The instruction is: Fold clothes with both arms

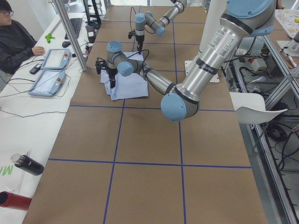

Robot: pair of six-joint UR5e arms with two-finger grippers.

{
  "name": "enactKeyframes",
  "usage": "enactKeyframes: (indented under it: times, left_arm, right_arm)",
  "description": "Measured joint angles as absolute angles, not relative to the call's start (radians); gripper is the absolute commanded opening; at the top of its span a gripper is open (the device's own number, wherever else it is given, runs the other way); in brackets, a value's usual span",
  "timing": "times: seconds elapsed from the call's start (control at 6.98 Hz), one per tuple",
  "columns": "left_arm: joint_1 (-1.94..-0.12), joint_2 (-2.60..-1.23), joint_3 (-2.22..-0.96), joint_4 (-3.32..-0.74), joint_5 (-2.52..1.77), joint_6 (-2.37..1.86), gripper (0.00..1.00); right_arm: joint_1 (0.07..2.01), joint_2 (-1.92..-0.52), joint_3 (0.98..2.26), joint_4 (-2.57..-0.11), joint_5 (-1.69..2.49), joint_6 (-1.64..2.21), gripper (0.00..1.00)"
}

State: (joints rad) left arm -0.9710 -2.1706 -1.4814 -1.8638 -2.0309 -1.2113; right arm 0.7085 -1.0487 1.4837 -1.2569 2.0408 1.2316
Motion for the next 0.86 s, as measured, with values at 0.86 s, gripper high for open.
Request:
enactKeyframes:
  times: [0.86]
  left_arm:
    - [-0.971,-2.171,-1.509,-1.861,-2.029,-1.214,0.99]
  right_arm:
    - [0.75,-1.41,1.902,-1.264,2.215,1.174,0.0]
